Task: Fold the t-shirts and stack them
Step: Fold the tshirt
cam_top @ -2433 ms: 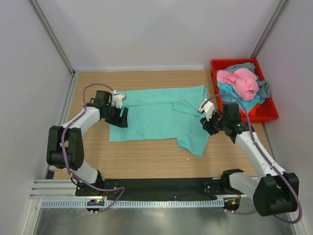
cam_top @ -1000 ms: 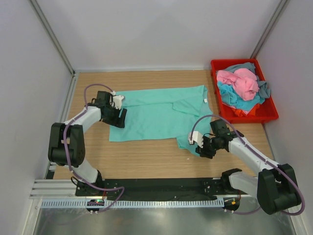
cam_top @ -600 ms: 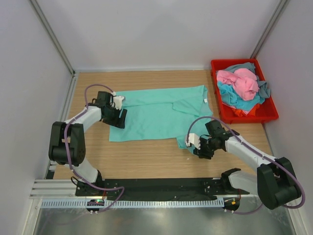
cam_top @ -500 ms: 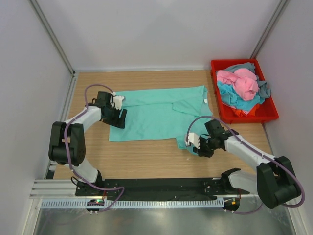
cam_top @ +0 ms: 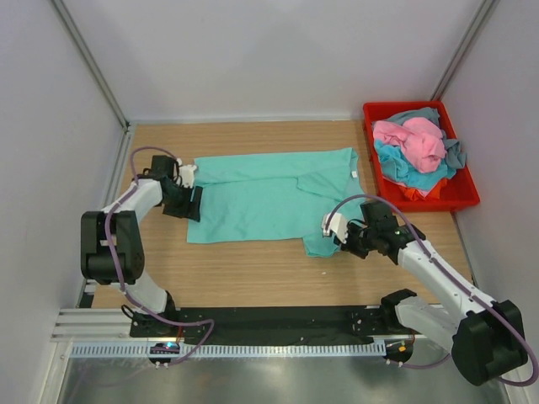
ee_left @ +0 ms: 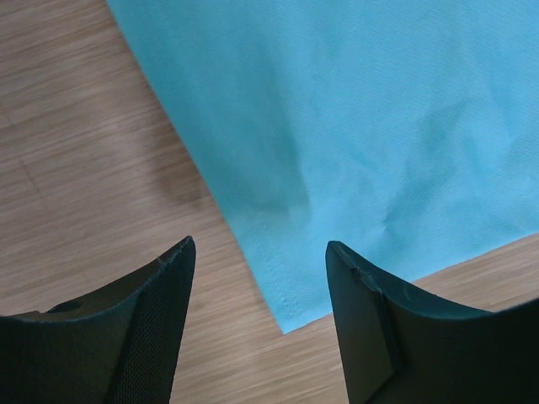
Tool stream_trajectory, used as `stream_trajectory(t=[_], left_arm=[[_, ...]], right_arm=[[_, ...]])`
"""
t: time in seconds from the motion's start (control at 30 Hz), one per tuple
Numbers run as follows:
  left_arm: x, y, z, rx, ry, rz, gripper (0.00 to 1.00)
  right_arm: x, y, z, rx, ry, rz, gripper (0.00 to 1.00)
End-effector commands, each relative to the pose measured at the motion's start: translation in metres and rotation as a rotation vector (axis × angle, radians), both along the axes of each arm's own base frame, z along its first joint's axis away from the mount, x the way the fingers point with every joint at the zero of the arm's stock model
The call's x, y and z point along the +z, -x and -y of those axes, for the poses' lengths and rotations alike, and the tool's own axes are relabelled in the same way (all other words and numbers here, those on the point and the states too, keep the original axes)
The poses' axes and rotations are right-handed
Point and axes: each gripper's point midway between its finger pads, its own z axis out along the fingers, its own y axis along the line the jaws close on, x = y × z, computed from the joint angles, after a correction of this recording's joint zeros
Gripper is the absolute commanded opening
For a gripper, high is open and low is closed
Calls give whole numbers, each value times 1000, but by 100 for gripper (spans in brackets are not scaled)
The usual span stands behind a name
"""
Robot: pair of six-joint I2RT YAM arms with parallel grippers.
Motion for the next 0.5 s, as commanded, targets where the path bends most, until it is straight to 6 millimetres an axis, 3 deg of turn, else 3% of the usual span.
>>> stream_trajectory(t=[0.0,0.2,0.47], left_arm=[[18,3,-15,44,17,-3,64],[16,22,-18,27,22,-73,56],[23,54,-15,-18,28,-162,55]], right_arm=[[21,-11,-8,-52,-56,38,8],[22,-16,-10,-68,-70,47,8],[25,-19,-11,-74,-79,61,8]])
